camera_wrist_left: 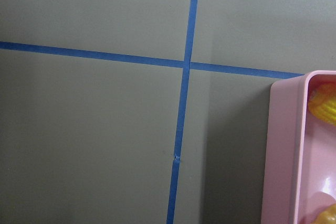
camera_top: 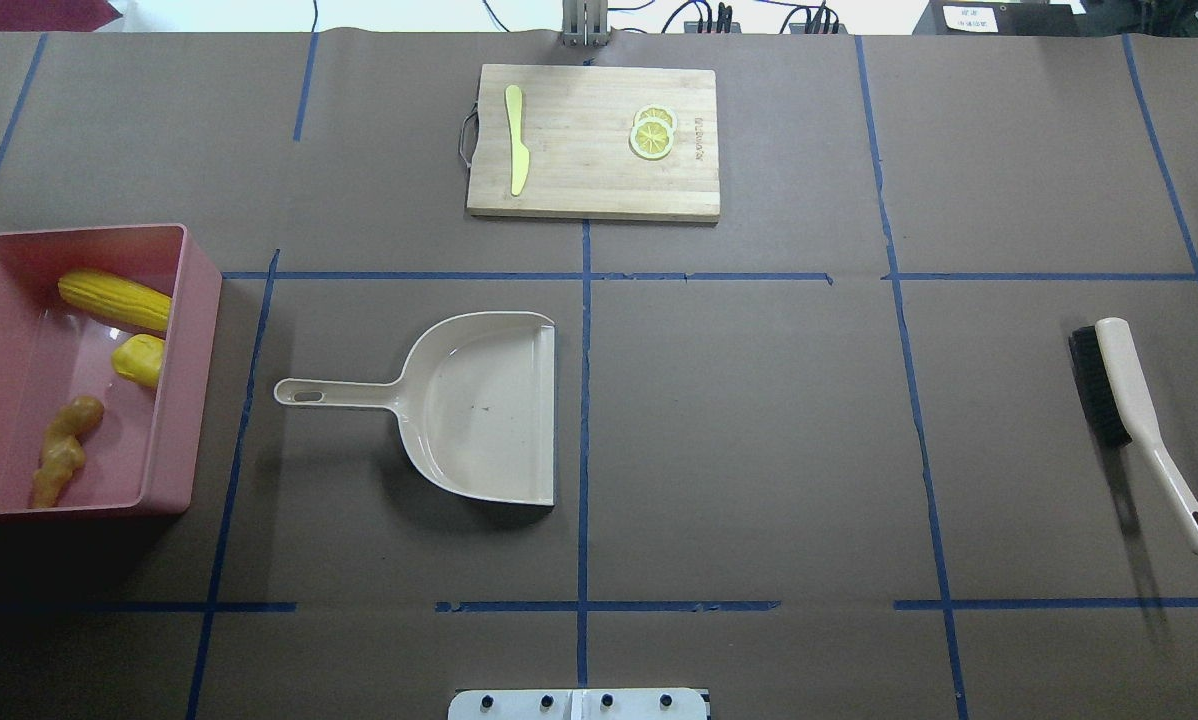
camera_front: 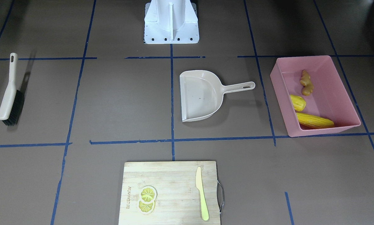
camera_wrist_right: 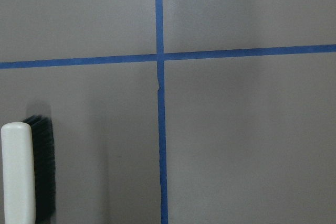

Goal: Sweep and dump trash into bin

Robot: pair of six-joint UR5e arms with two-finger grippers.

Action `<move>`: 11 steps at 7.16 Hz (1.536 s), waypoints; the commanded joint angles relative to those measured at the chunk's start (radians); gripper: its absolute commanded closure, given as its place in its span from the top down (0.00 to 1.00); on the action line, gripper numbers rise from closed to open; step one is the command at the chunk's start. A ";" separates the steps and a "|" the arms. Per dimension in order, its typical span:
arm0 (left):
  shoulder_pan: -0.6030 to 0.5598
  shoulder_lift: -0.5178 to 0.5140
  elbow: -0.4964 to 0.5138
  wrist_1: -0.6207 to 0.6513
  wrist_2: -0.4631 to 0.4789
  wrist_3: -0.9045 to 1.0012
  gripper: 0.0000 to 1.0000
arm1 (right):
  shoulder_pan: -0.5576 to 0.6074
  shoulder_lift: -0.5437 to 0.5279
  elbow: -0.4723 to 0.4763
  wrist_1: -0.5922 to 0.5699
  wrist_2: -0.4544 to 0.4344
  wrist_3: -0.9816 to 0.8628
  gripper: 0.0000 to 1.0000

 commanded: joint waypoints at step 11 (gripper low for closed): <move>0.002 0.001 0.012 0.002 0.005 0.000 1.00 | 0.036 -0.001 -0.002 -0.024 -0.054 -0.036 1.00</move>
